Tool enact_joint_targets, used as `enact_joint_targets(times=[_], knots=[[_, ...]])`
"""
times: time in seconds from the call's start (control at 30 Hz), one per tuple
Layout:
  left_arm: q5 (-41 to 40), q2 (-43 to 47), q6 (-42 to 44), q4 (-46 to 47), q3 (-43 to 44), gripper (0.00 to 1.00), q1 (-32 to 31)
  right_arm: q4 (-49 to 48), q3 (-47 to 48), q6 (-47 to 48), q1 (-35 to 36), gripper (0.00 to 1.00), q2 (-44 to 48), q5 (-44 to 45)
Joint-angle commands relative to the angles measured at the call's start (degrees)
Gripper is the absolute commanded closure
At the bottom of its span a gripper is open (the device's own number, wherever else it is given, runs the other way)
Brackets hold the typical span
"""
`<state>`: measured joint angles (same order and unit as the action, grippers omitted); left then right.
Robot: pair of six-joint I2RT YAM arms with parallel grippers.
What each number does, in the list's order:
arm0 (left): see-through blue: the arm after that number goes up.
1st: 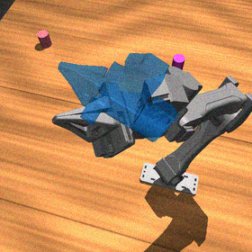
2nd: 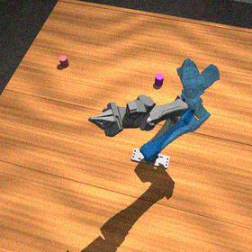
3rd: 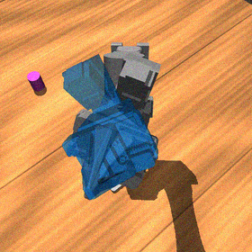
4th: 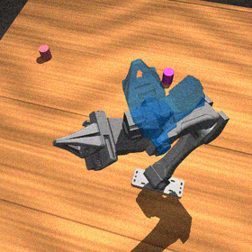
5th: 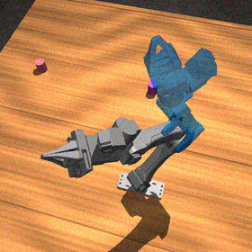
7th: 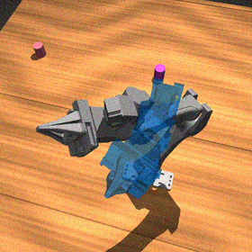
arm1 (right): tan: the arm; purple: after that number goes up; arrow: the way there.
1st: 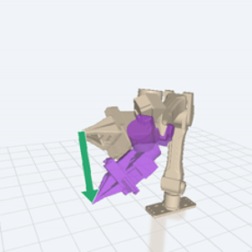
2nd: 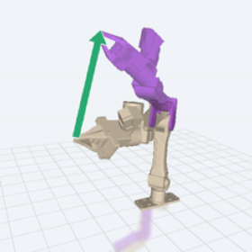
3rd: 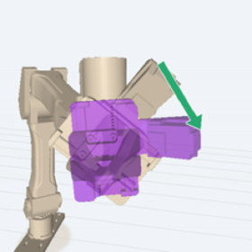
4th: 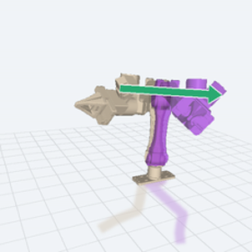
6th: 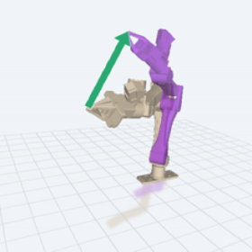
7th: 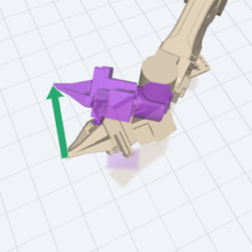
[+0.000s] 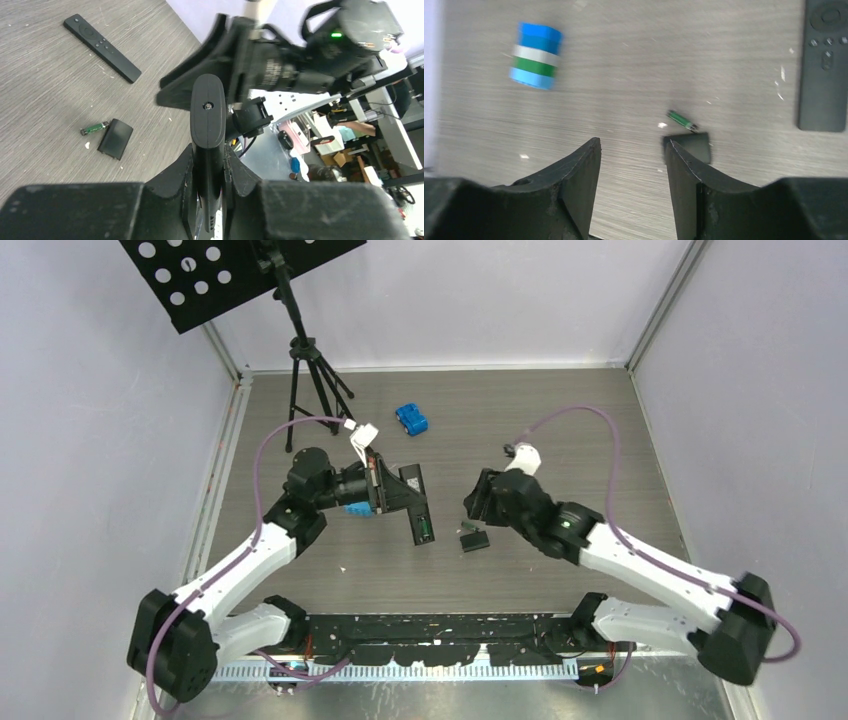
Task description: Load the batteries into the remote control
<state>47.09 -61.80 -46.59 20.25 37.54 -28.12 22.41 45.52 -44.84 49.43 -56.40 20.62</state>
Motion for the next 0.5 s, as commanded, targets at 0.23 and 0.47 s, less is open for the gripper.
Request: enact_joint_targets(times=[0.23, 0.47], knots=[[-3.3, 4.9, 8.1, -12.0, 2.0, 1.00, 0.2, 7.0, 9.0, 17.8, -1.3, 0.43, -24.7, -3.8], [-3.6, 4.7, 8.0, -13.0, 2.1, 1.00, 0.2, 5.4, 13.5, 22.9, -4.8, 0.45, -35.3, -6.9]])
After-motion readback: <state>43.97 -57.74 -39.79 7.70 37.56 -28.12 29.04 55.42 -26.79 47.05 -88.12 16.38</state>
